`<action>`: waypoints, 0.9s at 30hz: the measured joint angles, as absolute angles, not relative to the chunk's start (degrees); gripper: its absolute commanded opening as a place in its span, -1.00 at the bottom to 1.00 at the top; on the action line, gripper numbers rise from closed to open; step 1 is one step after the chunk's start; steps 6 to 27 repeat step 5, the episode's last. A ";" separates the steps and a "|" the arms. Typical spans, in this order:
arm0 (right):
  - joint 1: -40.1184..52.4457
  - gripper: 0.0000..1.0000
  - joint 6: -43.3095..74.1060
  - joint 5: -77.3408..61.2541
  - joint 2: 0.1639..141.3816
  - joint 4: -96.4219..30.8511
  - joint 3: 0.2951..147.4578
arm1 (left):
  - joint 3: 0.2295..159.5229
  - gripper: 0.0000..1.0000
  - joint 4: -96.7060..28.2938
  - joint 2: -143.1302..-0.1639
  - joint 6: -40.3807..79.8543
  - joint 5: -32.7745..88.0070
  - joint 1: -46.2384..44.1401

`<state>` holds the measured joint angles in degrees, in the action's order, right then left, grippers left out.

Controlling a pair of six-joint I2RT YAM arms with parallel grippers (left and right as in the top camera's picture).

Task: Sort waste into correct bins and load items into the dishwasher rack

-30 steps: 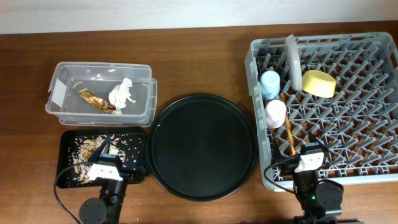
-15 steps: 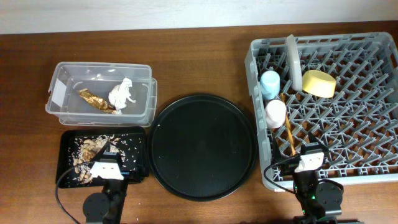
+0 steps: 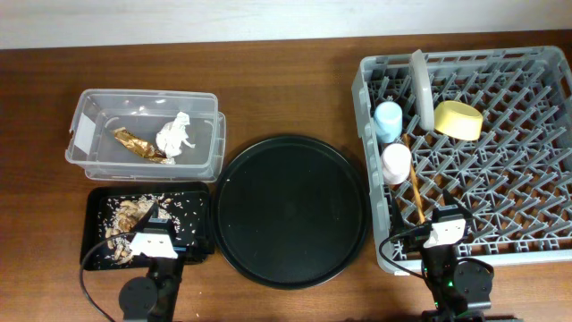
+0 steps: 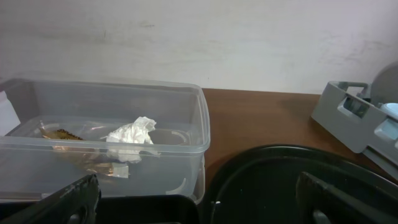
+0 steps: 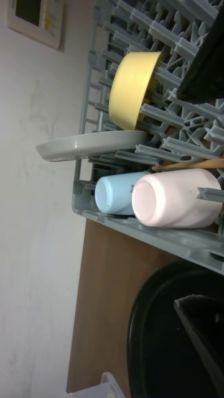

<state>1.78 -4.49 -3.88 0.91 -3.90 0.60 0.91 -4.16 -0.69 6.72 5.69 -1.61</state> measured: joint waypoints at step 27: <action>1.78 0.97 -4.49 -3.86 0.91 -3.90 0.60 | 0.91 0.98 -4.14 -0.69 6.72 5.69 -1.61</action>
